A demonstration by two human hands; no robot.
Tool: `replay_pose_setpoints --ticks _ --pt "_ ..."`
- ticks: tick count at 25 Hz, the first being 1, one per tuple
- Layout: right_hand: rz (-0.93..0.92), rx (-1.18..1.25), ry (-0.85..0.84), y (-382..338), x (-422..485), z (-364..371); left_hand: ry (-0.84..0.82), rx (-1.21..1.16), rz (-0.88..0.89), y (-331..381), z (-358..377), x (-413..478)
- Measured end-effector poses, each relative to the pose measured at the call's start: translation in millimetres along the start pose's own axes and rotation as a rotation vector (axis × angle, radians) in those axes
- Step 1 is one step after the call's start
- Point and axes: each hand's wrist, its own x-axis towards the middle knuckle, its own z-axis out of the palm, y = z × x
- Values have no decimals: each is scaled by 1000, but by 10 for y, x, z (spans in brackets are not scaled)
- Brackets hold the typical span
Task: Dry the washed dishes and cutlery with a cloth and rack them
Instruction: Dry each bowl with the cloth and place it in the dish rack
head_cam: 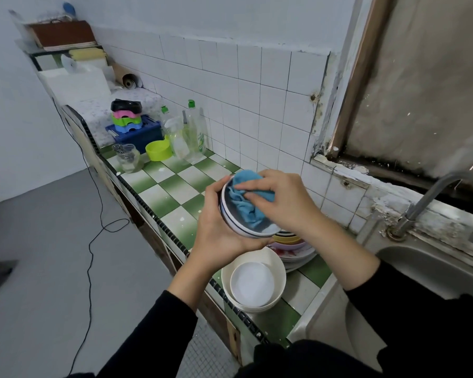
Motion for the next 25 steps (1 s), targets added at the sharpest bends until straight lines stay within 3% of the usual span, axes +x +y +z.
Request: replay_pose_setpoints --ticks 3,5,9,10,14,19,22,25 --pt "-40 272 -245 -45 -70 -38 -19 -2 -2 -55 -58 19" --pt "-37 273 -388 -33 -48 -174 -42 8 4 -78 -83 6" --pt "72 54 -82 -30 14 -162 -35 -13 5 -29 -4 -26" --pt "68 62 -72 -62 18 -116 -36 -19 1 -20 6 -16" --pt "60 269 -325 -113 4 -158 -42 -37 -15 -15 -71 5" --pt "168 255 -127 -145 45 -161 -36 -32 3 26 -74 43" --pt "116 289 -368 -201 20 -213 -44 -23 6 9 -124 46" --pt "158 360 -463 -169 28 -371 -43 -31 17 37 -120 4"
